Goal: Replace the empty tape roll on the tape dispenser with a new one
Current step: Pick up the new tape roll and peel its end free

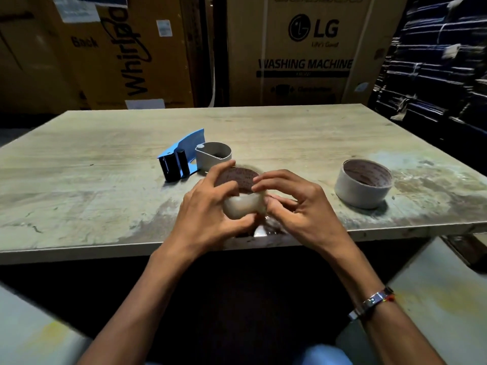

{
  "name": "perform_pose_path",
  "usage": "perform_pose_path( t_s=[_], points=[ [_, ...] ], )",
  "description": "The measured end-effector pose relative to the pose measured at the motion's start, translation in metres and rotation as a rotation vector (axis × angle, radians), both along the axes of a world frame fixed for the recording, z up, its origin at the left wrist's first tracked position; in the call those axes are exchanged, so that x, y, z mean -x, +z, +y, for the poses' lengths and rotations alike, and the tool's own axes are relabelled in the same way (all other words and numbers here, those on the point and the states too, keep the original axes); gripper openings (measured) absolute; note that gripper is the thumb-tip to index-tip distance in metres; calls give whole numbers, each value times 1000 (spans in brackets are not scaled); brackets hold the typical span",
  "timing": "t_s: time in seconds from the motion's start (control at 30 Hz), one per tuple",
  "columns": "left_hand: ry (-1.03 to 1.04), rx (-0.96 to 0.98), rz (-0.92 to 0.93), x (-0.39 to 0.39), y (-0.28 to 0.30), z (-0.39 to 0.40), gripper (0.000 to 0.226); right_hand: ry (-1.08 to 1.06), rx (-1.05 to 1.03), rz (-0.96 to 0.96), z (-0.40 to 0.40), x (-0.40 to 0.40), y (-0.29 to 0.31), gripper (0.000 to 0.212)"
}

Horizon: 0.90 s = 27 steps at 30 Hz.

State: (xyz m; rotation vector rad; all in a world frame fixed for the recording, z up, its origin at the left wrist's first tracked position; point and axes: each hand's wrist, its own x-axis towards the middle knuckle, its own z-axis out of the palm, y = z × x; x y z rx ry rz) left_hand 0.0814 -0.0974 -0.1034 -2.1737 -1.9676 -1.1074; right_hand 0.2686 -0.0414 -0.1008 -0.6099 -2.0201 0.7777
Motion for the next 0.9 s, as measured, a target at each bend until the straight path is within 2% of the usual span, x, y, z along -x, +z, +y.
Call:
perform_pose_path(
  t_s=[0.3,0.5,0.9],
  points=[
    [-43,6,4,5,0,1,40,-57,-96,-5,-5,8,-4,17],
    [-43,-9,0,5,-1,1,46,-41,-117,-21,-4,6,-6,18],
    [-51,-19,-15,4,-1,1,47,-155,-278,-77,-3,12,-10,29]
  ],
)
